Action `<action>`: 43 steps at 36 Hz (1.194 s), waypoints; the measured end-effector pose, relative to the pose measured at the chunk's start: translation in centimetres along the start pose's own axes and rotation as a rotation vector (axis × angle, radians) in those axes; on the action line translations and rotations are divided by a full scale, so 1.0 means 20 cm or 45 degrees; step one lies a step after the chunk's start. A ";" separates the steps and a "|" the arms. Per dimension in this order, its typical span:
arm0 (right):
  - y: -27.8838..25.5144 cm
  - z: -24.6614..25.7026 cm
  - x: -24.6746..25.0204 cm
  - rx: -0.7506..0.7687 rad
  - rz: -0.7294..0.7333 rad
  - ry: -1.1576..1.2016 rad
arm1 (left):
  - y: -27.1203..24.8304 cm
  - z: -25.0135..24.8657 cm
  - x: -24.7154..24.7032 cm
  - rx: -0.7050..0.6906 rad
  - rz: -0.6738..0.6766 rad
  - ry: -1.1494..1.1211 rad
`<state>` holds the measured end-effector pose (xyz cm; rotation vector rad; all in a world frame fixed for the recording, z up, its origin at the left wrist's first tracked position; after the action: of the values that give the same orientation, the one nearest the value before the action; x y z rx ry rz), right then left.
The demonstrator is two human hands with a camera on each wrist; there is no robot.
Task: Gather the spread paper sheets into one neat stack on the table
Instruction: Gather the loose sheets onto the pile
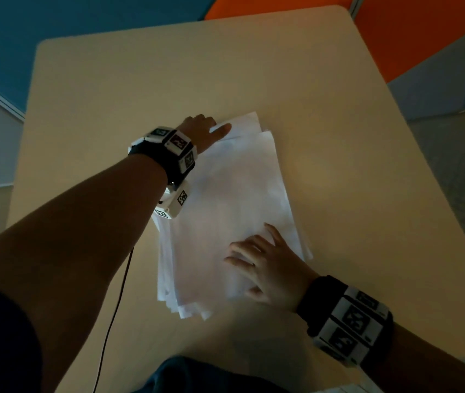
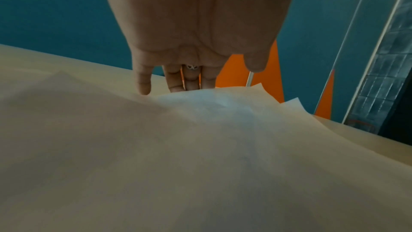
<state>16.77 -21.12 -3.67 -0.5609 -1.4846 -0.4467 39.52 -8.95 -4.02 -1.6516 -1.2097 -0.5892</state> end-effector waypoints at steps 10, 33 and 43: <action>0.10 -0.45 0.07 -0.689 -0.128 0.543 | -0.32 0.39 0.23 0.422 -0.601 -0.523; 0.26 -0.92 -0.09 -1.451 0.305 0.611 | -0.62 0.63 -0.04 0.947 -0.496 -0.909; 0.22 -0.77 -0.09 -1.419 0.361 0.666 | -0.60 0.49 -0.14 0.856 -0.289 -1.123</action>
<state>31.63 -27.12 -5.89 -1.3741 -0.5333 -1.1012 26.02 -0.89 -5.25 -1.1835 -1.9601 0.4714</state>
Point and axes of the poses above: each hand's wrist, its own y-axis towards the middle knuckle, its own x-axis out of the back of the hand, z = x × y, the point moved 8 cm from there along y, towards the middle knuckle, and after that the axes turned 10 degrees about -y, right-handed, at the moved point
